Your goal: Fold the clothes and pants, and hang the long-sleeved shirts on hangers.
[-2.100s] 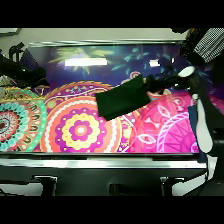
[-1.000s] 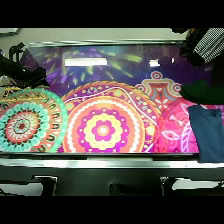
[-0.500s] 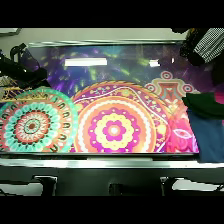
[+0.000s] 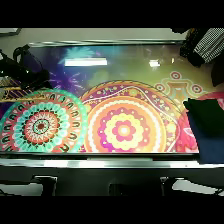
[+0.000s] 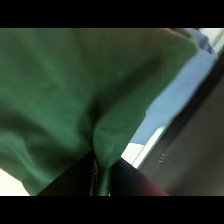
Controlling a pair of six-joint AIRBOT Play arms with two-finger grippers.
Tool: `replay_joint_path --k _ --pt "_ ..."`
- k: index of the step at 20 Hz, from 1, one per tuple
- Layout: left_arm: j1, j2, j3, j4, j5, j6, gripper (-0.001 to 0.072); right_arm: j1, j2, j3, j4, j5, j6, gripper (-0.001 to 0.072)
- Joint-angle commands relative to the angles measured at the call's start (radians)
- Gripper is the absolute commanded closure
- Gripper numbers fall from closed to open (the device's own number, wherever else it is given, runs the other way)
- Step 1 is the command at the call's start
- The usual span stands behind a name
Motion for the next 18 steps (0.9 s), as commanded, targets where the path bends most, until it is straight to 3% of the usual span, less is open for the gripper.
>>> replay_joint_path --k 1,8,18 --pt "-0.001 0.001 0.0 0.0 -0.003 -0.003 0.0692 0.0 0.052 -0.156 -0.074 -0.036 -0.005 0.0679" --pt "-0.001 0.001 0.0 0.0 -0.002 -0.002 0.0691 -0.001 0.1 -0.354 -0.238 -0.117 0.016 0.0679" --pt "-0.001 0.001 0.0 0.0 -0.002 -0.002 0.0691 -0.001 0.1 -0.458 -0.304 -0.173 0.016 0.0678"
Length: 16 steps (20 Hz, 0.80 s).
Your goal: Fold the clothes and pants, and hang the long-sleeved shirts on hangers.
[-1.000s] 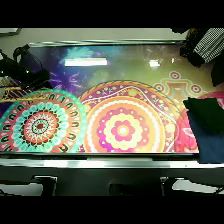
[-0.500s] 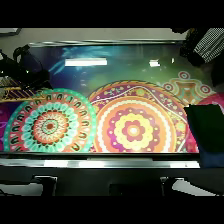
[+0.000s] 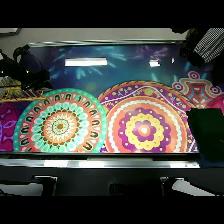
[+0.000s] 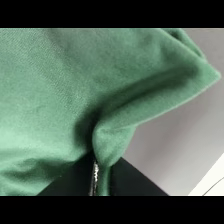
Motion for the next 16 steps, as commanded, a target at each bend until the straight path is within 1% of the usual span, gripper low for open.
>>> replay_joint_path --k 1,3,4,5,6,8,9,10,11,12,13,14,15,16 --pt "0.0 0.001 0.0 0.0 0.0 0.001 0.0692 -0.001 0.0 -0.031 -0.029 -0.031 0.001 0.0675" --pt "0.0 0.001 0.0 0.0 0.0 0.001 0.0692 -0.001 0.001 -0.034 -0.038 -0.055 0.007 0.0544" --pt "0.0 0.001 0.0 0.0 0.0 0.001 0.0691 -0.001 0.001 -0.034 -0.053 -0.055 0.029 0.044" --pt "0.0 0.001 0.0 0.0 0.0 0.001 0.0692 -0.001 0.002 -0.031 -0.072 -0.057 0.039 0.0286" --pt "0.0 0.001 0.0 0.0 0.0 0.002 0.0692 -0.001 0.006 -0.023 -0.076 -0.068 0.039 0.0215" --pt "0.0 0.001 0.0 0.0 0.002 0.009 0.0691 0.0 0.037 0.015 -0.024 -0.14 0.042 0.0224" --pt "0.0 0.001 0.0 0.0 0.004 0.019 0.0692 0.0 0.065 0.043 0.055 -0.207 0.028 0.0227" --pt "0.0 0.001 0.0 0.0 0.004 0.035 0.0691 0.002 0.094 0.072 0.16 -0.29 -0.015 0.0248" --pt "0.0 0.001 0.0 0.001 0.004 0.053 0.0691 0.019 0.127 0.096 0.291 -0.393 -0.087 0.0283" --pt "0.0 0.002 0.0 0.001 0.004 0.074 0.0691 0.054 0.154 0.11 0.408 -0.481 -0.17 0.0364" --pt "0.0 0.005 0.0 0.001 0.004 0.094 0.0692 0.115 0.176 0.121 0.516 -0.544 -0.26 0.0395" --pt "0.0 0.008 0.0 0.002 0.005 0.113 0.0692 0.189 0.187 0.127 0.595 -0.568 -0.333 0.047" --pt "-0.001 0.014 0.0 0.015 0.006 0.123 0.0692 0.278 0.19 0.128 0.655 -0.571 -0.391 0.0483" --pt "-0.005 0.022 -0.002 0.042 0.009 0.122 0.0692 0.386 0.189 0.128 0.689 -0.547 -0.423 0.059"
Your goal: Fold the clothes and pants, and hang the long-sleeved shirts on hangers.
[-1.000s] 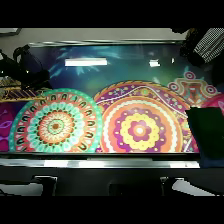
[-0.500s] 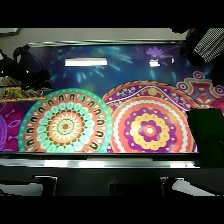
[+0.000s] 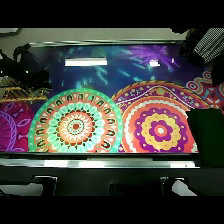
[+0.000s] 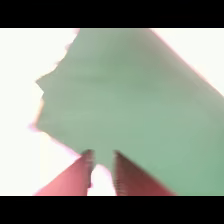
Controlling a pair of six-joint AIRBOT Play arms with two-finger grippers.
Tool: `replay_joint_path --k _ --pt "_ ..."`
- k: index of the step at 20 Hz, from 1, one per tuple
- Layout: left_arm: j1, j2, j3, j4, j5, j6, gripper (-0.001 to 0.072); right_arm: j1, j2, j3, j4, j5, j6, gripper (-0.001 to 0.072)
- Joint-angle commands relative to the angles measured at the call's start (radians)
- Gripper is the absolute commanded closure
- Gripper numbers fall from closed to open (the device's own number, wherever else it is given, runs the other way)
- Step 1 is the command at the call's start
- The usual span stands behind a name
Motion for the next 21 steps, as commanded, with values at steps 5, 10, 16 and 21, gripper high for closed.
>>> replay_joint_path --k 5,10,16,21 --pt "-0.063 0.196 -0.256 0.203 0.144 0.062 0.0692 0.676 0.029 0.019 0.179 0.026 -0.222 0.0678" --pt "-0.062 0.304 -0.487 0.224 0.15 0.054 0.069 0.811 0.029 0.019 0.11 0.019 -0.201 0.0672" --pt "-0.063 0.269 -0.507 0.224 0.143 0.054 0.069 0.81 0.029 0.019 0.105 0.053 -0.201 0.0672" --pt "-0.063 0.262 -0.507 0.224 0.143 0.054 0.069 0.81 0.029 0.019 0.105 0.053 -0.201 0.0672"
